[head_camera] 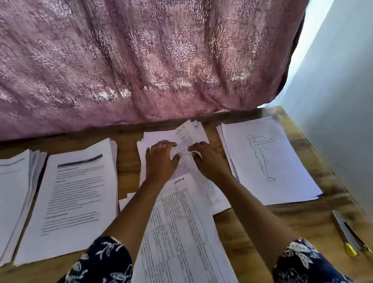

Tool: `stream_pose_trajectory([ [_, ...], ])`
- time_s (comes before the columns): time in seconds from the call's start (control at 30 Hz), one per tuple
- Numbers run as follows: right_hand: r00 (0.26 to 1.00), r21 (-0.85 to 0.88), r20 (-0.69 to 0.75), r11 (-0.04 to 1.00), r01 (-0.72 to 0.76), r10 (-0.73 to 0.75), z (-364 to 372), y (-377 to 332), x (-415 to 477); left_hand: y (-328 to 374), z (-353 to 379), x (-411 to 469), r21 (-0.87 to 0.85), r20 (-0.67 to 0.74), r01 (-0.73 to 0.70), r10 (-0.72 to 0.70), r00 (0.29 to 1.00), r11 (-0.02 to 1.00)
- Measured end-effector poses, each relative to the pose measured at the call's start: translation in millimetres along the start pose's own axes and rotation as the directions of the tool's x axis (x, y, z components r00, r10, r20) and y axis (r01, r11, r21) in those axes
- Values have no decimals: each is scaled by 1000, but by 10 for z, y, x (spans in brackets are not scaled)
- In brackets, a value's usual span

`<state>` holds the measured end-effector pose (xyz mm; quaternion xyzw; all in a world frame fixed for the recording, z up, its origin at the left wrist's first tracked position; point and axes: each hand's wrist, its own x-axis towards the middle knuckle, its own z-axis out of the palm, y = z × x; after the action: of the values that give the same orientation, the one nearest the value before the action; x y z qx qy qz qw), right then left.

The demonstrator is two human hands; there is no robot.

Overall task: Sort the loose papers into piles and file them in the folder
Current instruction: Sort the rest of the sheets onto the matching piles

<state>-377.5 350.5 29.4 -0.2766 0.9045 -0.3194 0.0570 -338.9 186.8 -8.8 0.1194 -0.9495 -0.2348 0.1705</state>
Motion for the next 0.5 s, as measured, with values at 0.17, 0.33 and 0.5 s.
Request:
stream_pose_trajectory([
  [0.17, 981, -220, 179, 968, 119, -80, 166, 374, 696, -77, 337, 146, 62, -24, 91, -89, 996, 994],
  [0.33, 972, -336, 228, 932, 134, -58, 291, 665, 850, -141, 429, 130, 30, -72, 109, -107, 992, 994],
  [0.5, 986, -209, 158, 974, 89, -56, 335, 592, 752, -147, 446, 127, 6, -78, 128, -127, 989, 992],
])
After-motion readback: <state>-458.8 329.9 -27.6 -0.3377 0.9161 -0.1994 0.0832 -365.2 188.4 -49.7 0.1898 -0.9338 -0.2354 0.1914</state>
